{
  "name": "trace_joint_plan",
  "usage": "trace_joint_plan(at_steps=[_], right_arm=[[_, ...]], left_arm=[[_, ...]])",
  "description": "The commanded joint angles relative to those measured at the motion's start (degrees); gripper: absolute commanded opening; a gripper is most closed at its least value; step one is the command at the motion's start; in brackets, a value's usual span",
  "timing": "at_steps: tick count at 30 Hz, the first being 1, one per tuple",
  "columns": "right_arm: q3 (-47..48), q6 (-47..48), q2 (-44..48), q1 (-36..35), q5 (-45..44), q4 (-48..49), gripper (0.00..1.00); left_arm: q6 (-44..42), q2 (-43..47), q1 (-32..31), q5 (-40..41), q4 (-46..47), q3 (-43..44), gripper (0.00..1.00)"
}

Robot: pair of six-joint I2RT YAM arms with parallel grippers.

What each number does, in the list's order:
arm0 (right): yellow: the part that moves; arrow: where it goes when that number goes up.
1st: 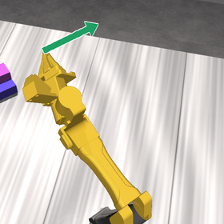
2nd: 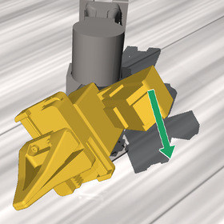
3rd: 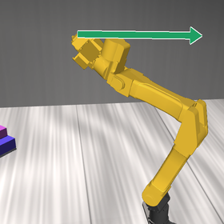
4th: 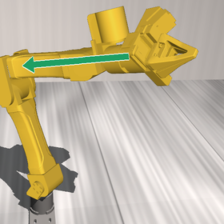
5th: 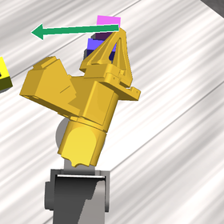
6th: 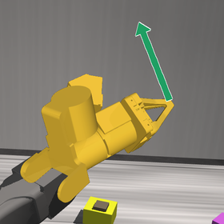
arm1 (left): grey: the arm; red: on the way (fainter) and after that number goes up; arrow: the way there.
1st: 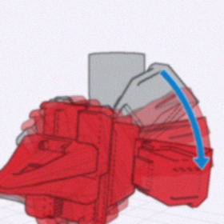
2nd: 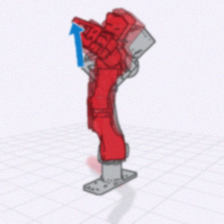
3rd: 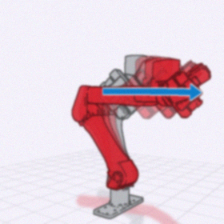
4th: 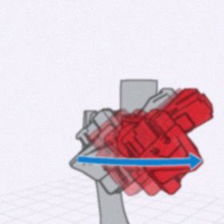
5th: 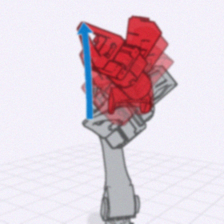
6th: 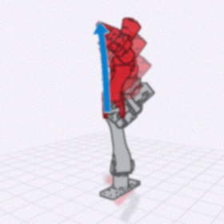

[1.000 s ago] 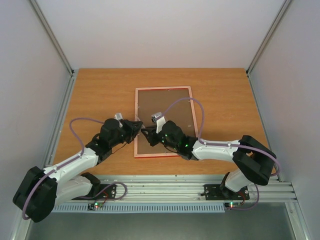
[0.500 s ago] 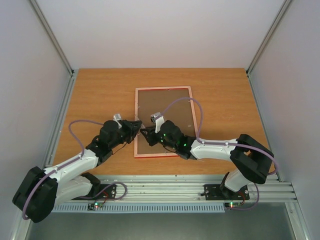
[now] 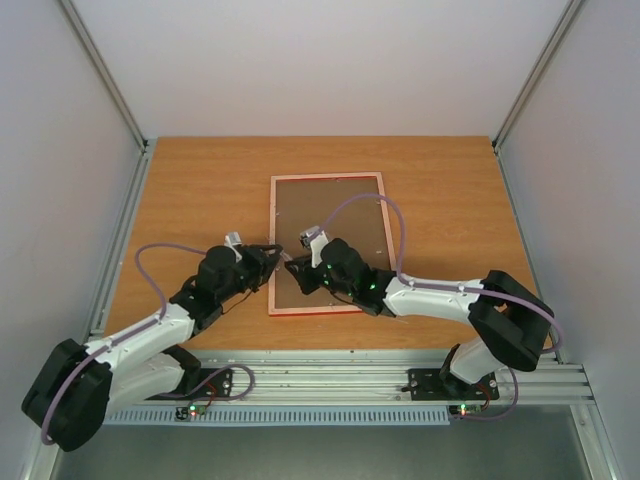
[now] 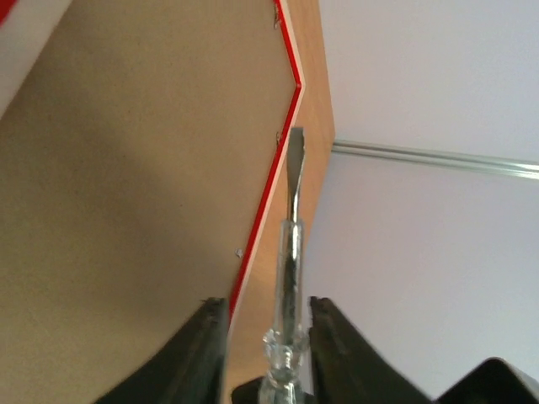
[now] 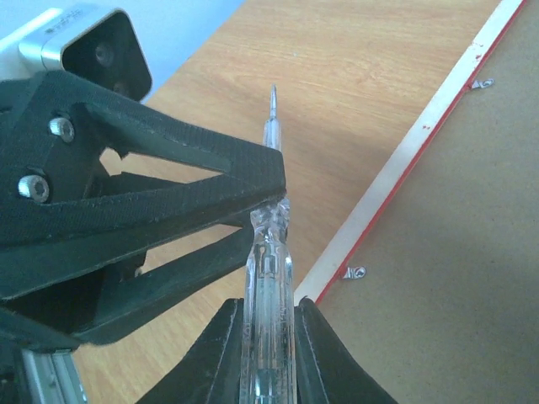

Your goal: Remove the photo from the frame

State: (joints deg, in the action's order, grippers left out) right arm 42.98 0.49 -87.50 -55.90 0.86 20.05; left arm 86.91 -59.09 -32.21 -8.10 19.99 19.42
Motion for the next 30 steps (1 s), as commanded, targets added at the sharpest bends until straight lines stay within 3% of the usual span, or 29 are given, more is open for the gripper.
trace_joint_plan(at_steps=[1,6,11,16,22,30], right_arm=[[3.30,4.64,3.99,1.41,3.07,-6.23,0.01],[5.50,7.65,5.94,4.32,7.06,-17.45,0.01],[8.56,11.07,7.28,8.67,11.51,-28.02,0.01],[13.86,15.03,6.05,11.12,13.26,-38.91,0.01],[17.29,15.22,1.25,11.21,13.36,-43.38,0.01],[21.76,15.12,-5.94,10.95,17.54,-44.53,0.01]], left_arm=[[-4.50,3.95,0.67,3.43,-4.87,0.49,0.32],[-12.20,9.15,5.29,1.47,-14.40,2.55,0.55],[-24.61,11.91,11.18,0.05,-30.78,7.24,0.62],[-36.60,10.80,12.64,1.43,-39.93,11.59,0.68],[-43.66,3.30,12.95,-1.29,-41.17,13.01,0.82],[-43.51,-9.07,13.35,-9.35,-33.56,13.15,0.82]])
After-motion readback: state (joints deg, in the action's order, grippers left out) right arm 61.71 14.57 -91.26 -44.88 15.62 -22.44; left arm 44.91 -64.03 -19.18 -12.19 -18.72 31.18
